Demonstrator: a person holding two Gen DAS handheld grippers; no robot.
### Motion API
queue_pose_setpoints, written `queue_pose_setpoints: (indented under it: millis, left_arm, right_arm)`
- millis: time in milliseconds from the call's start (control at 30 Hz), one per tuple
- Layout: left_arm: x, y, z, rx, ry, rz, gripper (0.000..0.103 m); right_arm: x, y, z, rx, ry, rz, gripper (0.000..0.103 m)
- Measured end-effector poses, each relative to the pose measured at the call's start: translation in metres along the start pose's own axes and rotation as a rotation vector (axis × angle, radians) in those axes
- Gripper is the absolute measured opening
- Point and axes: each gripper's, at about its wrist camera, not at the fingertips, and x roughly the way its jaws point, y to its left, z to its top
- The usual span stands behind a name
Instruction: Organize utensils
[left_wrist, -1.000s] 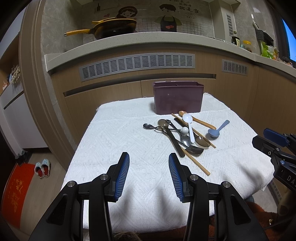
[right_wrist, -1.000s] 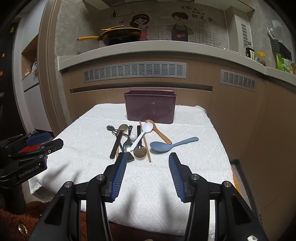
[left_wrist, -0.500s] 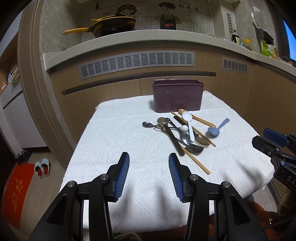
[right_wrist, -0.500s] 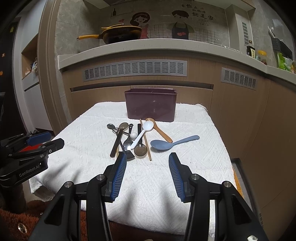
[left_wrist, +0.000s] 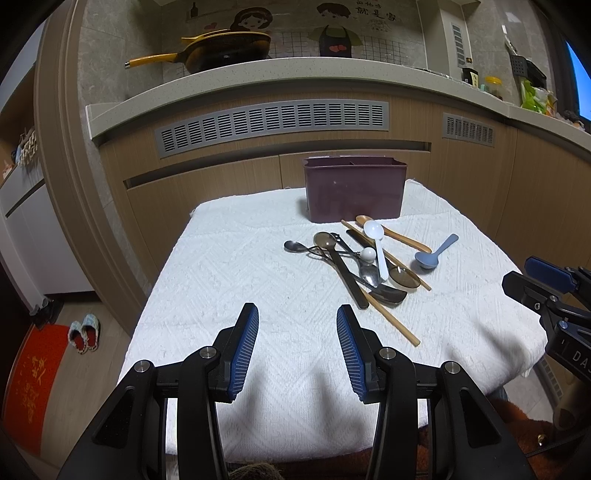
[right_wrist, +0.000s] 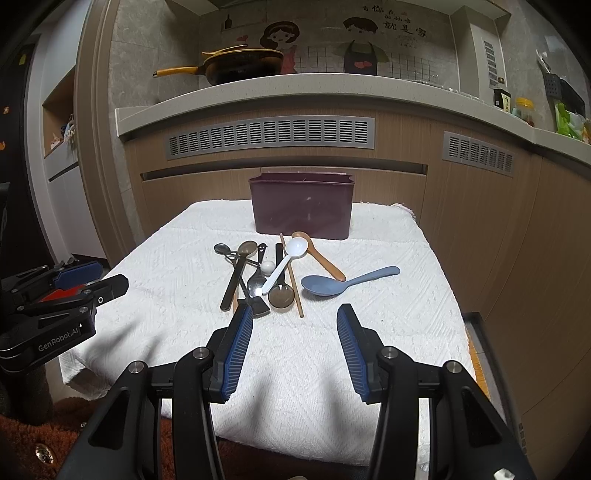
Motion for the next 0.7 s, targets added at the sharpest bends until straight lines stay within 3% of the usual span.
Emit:
queue_pose_setpoints:
  millis: [700]
  left_arm:
    - [0.0018, 0.0011, -0.0023, -0.005, 0.013, 0.004, 0.045]
  right_arm:
    - [0.0029, -0.0011, -0.0022, 0.009, 0.015, 0.007, 0.045]
